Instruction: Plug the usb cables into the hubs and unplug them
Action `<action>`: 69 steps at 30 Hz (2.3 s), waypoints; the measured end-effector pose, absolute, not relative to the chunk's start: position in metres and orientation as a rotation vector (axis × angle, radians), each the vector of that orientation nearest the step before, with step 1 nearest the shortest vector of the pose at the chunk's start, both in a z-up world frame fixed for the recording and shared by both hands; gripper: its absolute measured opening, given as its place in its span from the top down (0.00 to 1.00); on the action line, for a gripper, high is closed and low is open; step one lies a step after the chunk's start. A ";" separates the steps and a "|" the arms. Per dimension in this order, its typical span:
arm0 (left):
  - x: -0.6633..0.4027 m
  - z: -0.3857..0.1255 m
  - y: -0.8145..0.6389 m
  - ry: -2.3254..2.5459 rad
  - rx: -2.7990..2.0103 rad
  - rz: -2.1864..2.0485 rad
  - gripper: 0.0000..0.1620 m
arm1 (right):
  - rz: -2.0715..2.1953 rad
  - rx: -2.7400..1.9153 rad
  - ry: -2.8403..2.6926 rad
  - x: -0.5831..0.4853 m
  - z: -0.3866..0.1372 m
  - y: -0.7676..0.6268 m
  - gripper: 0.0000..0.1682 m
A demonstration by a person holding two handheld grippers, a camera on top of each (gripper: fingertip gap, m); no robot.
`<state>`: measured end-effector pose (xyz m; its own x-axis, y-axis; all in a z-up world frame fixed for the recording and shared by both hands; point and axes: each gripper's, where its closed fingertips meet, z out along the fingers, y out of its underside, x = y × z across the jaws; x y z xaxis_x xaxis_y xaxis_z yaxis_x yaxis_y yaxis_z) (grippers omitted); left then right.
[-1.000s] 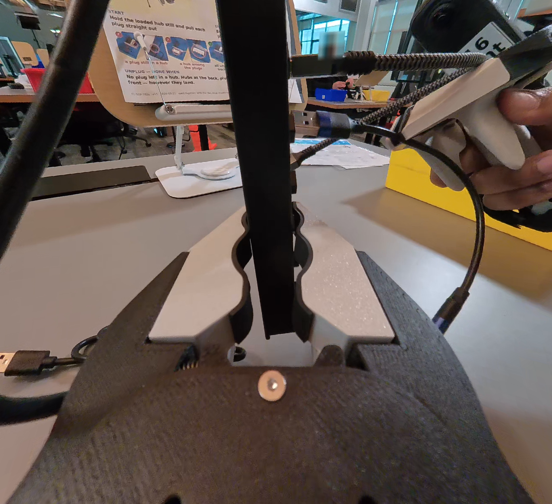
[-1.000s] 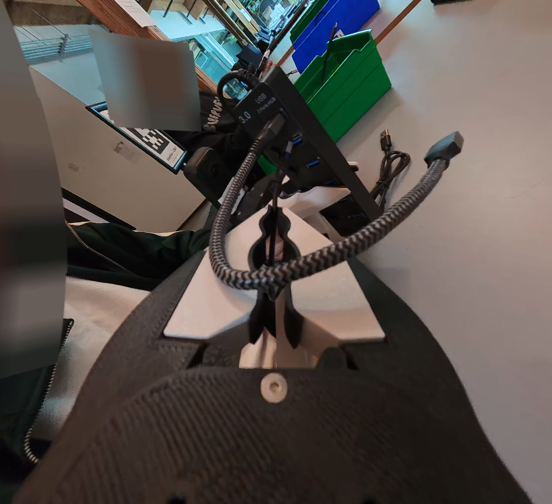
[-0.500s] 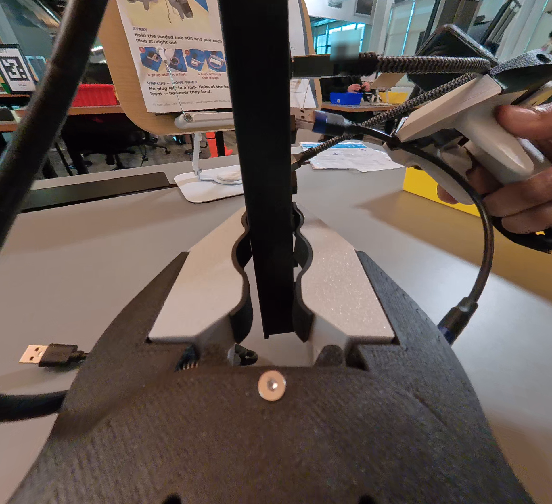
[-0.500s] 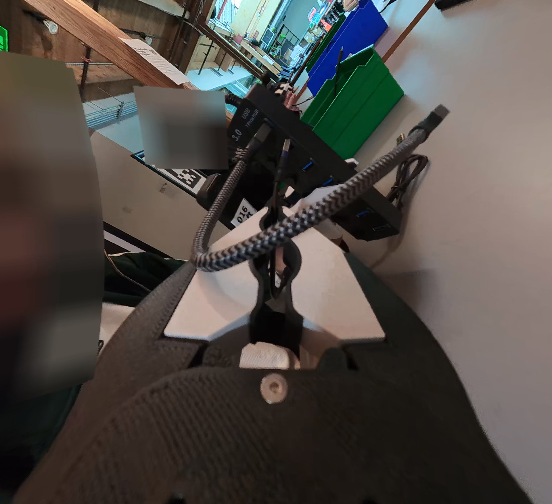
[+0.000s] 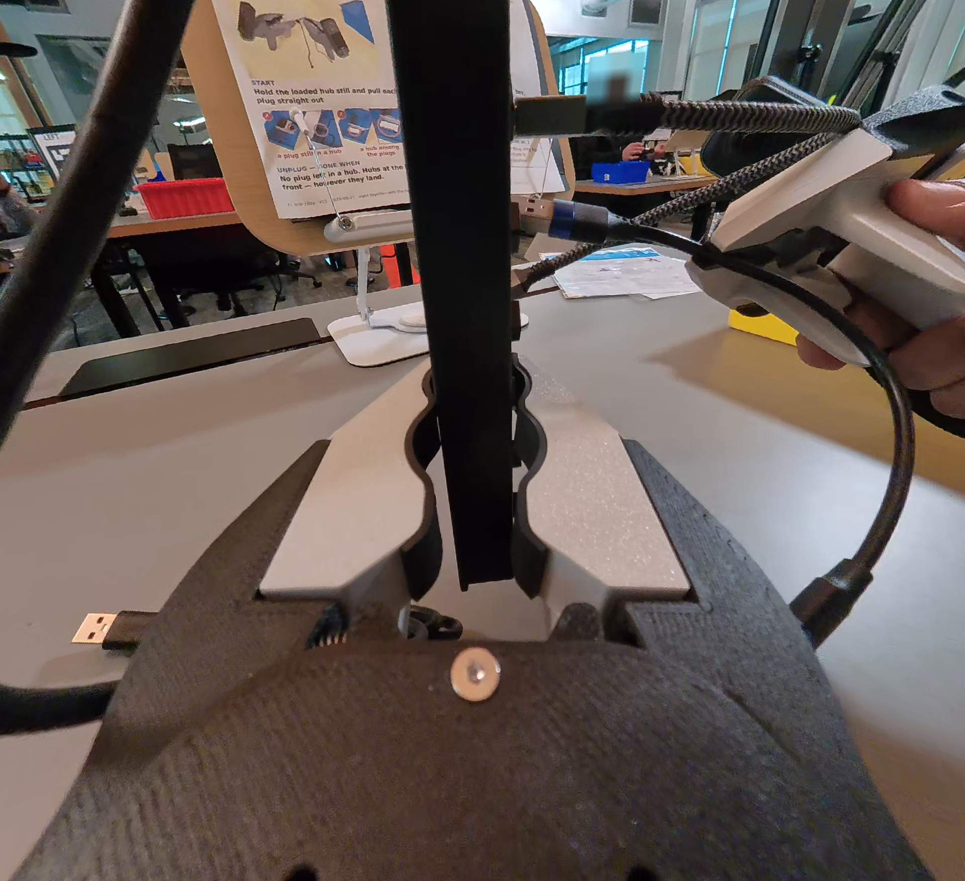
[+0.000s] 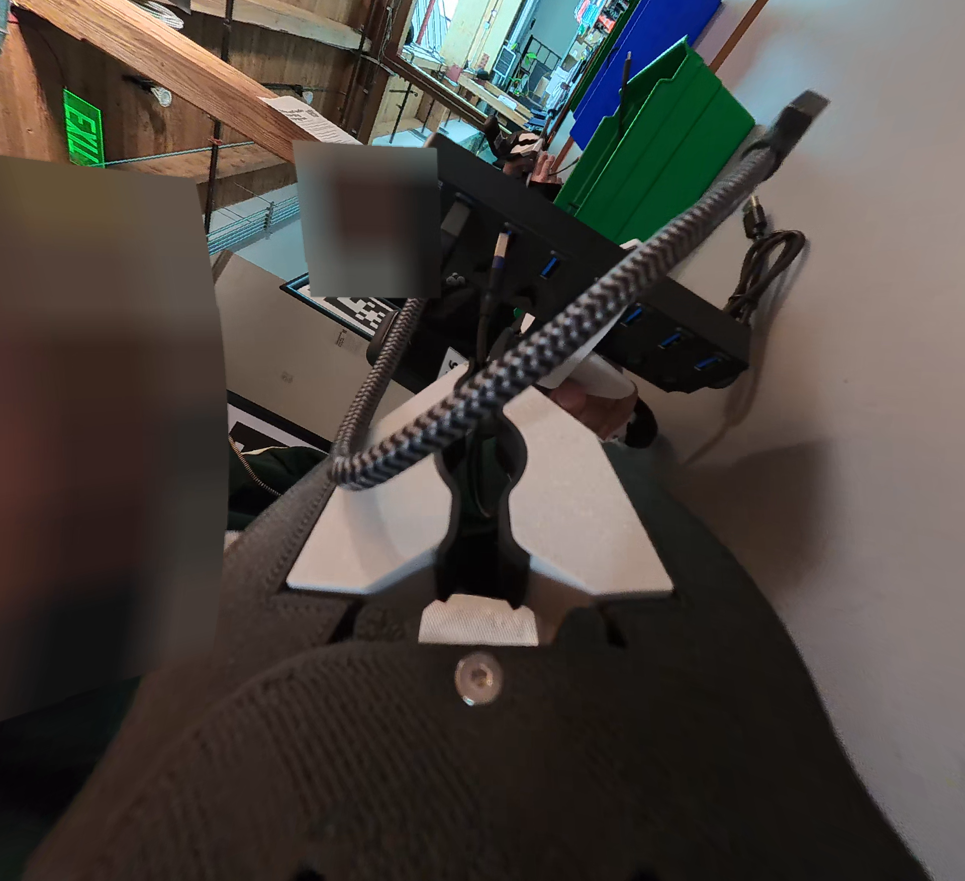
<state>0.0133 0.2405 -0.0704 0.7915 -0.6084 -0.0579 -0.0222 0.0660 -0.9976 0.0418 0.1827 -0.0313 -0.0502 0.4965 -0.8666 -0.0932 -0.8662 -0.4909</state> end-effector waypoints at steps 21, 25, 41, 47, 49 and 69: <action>0.009 -0.072 0.244 0.546 -1.458 -0.432 0.86 | 2.007 -1.781 -0.248 0.045 -0.032 0.197 0.99; 0.006 -0.074 0.247 0.549 -1.463 -0.374 0.86 | 2.028 -1.794 -0.244 0.039 -0.038 0.194 0.98; 0.002 -0.068 0.250 0.603 -1.401 -0.333 0.87 | 2.143 -1.755 -0.197 0.036 -0.036 0.190 0.99; 0.002 -0.073 0.251 0.591 -1.435 -0.354 0.86 | 2.083 -1.737 -0.142 0.040 -0.036 0.199 0.99; 0.002 -0.075 0.252 0.591 -1.452 -0.360 0.86 | 2.053 -1.722 -0.109 0.043 -0.037 0.203 0.99; -0.032 -0.125 0.279 0.081 -1.887 -0.900 0.87 | 1.228 -2.212 -0.651 0.055 -0.133 0.208 0.99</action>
<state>-0.0315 0.2786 -0.1251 0.7207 -0.4248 0.5479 0.3208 -0.4962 -0.8068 0.0553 0.2081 -0.1332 0.4726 0.6305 -0.6157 0.1557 -0.7474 -0.6458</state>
